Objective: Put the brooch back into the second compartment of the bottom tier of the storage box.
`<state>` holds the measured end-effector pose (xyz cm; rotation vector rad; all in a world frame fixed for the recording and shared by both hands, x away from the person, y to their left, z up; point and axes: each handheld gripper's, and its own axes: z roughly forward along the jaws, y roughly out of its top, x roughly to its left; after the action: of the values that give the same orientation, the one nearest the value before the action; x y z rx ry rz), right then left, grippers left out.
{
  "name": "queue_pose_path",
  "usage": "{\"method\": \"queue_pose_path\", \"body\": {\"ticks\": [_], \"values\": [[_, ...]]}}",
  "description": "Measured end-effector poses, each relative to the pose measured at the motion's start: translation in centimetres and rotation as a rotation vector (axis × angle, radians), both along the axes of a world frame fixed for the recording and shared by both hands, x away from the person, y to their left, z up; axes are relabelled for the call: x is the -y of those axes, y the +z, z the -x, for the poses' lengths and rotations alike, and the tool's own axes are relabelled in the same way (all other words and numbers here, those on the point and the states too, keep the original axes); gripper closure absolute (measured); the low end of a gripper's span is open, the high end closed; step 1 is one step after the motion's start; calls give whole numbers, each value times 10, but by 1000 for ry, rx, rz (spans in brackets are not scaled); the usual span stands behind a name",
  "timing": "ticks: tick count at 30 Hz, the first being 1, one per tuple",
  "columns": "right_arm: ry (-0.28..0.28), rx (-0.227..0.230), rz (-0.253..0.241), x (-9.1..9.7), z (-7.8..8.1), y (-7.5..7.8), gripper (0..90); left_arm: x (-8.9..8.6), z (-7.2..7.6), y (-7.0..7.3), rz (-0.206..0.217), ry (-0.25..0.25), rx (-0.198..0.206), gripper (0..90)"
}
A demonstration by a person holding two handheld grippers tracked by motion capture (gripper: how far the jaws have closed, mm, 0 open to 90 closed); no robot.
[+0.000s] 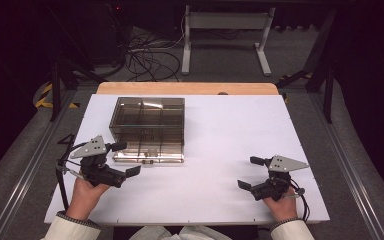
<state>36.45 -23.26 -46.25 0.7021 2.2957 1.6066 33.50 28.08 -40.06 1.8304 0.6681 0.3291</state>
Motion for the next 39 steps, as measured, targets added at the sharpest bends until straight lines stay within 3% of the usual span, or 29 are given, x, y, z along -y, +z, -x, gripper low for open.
{"method": "queue_pose_path", "body": {"ticks": [5, 11, 23, 26, 34, 39], "values": [[1, -3, -2, -1, 0, 0, 4, -12, 10, -12, -1, 40, 2, 4], [2, -2, -1, -1, 0, 0, 4, -20, 19, -27, -59, 91, 28, 12], [4, -1, 2, -1, 0, 0, 4, -25, 23, -49, -94, 140, 22, 13], [5, -3, 0, -1, 0, 0, 4, -26, 25, -56, -129, 134, 34, 8], [4, -3, 1, -1, 1, 0, 4, -31, 25, -65, -105, 146, 8, 6], [4, -3, 2, -1, 1, 0, 4, -32, 21, -72, -88, 140, -32, 5]]}}
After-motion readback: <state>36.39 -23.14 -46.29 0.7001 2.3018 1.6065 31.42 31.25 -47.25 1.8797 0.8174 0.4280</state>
